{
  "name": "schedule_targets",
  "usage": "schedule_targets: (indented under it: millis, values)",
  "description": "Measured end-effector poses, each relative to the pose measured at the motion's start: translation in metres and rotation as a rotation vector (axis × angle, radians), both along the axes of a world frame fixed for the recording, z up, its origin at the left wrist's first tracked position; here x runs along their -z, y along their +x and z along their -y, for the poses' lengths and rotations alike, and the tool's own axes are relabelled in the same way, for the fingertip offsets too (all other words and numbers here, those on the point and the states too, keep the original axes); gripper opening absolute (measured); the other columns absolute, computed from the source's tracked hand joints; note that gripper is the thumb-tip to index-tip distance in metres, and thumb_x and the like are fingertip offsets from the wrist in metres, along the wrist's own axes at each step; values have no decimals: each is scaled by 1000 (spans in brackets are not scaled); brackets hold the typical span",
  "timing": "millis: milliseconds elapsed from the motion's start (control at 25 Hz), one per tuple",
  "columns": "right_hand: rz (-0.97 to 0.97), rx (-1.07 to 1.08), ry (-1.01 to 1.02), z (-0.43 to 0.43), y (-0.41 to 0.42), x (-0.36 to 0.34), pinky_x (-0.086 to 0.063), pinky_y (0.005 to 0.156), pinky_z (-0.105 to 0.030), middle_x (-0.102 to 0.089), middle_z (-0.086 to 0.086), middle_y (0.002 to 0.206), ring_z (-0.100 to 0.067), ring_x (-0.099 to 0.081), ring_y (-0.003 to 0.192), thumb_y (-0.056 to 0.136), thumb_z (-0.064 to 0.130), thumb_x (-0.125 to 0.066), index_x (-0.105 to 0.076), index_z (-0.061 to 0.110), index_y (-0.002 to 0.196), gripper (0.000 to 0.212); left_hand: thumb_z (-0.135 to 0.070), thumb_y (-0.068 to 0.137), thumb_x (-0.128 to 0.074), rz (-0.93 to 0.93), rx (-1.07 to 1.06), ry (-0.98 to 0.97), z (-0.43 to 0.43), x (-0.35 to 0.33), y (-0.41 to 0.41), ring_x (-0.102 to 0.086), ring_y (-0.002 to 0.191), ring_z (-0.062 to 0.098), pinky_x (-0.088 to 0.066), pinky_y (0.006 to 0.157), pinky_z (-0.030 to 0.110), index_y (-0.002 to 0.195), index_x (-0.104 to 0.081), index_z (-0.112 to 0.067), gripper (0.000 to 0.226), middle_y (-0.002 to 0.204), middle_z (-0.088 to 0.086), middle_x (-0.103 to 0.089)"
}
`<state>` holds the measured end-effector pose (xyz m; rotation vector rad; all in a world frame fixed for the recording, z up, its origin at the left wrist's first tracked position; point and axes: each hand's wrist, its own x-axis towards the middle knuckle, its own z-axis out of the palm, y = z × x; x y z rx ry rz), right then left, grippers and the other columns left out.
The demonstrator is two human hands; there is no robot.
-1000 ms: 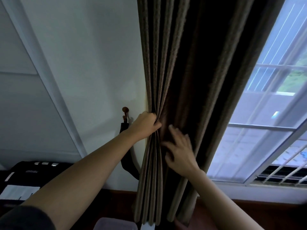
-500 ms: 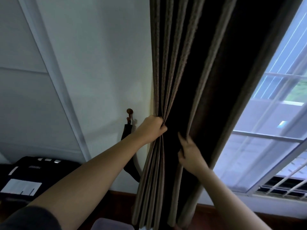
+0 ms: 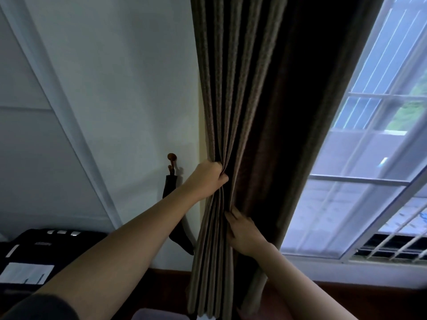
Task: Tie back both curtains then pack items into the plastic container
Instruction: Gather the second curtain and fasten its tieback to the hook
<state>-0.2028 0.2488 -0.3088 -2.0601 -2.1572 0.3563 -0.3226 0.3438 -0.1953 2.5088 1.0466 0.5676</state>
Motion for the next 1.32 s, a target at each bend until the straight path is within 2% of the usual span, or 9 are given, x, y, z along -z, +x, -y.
schedule_targets:
  millis: [320,440,520,600,720,840,960,1160,1320]
  values:
    - [28,18,4,-9,-16,6,-35,104,-40,-25,-9,148,-31,-35,132,86,28,-50,-27,11,143,64,-41,86,-60,0,18,24,8,-4,11,-53,54,12,-40,48,22,67,-52,-6,41,60,0,-50]
    - [1,50,-3,2,-9,6,-26,109,-43,-26,-8,151,-29,-31,137,83,33,-51,-29,19,144,67,-25,91,-55,-9,-28,96,3,-1,10,-55,59,21,-46,54,32,69,-51,-1,33,63,4,-48]
    - [-86,144,390,14,4,2,-27,105,-46,-41,-8,144,-27,-41,132,76,33,-47,-49,26,128,52,-21,92,-53,-17,-56,89,-2,-1,3,-46,51,15,-37,49,25,61,-43,-6,36,58,1,-43]
    - [-176,438,873,20,24,-17,-25,103,-47,-49,-13,136,-23,-42,127,70,31,-50,-50,23,113,43,-19,91,-54,-2,-67,71,-6,1,-5,-44,50,16,-36,50,28,55,-35,-12,42,56,0,-40]
    - [-361,770,1167,12,67,-70,-18,109,-44,-32,-23,146,-23,-27,136,72,30,-64,-34,14,130,67,-17,89,-55,22,-68,47,-9,6,-10,-45,52,21,-35,53,29,52,-31,-14,44,56,3,-40]
    - [-652,740,919,-6,93,-106,-40,92,-31,-55,-12,128,-26,-53,117,81,19,-67,-32,10,137,66,-17,89,-55,4,-69,53,-7,4,-7,-42,51,19,-33,53,30,53,-30,-13,44,55,3,-38]
    - [-511,600,688,-15,78,-91,-33,64,-30,-65,-25,90,-40,-60,85,88,3,-53,-53,1,113,25,-19,90,-55,-16,-72,53,-5,2,-3,-45,54,21,-33,53,29,57,-35,-8,40,56,3,-40]
    - [-475,449,520,-21,36,-24,-24,58,-30,-65,-28,83,-44,-59,77,87,-3,-47,-57,-3,100,16,-20,91,-54,-42,-75,43,-2,-3,-5,-42,50,16,-26,43,22,54,-31,-14,44,55,0,-39]
    - [-467,308,431,-22,12,2,-32,60,-28,-68,-20,88,-37,-62,80,75,-11,-43,-56,1,109,38,-20,93,-52,-34,-72,8,2,-4,-5,-43,52,10,-26,46,17,58,-36,-11,40,58,-3,-40]
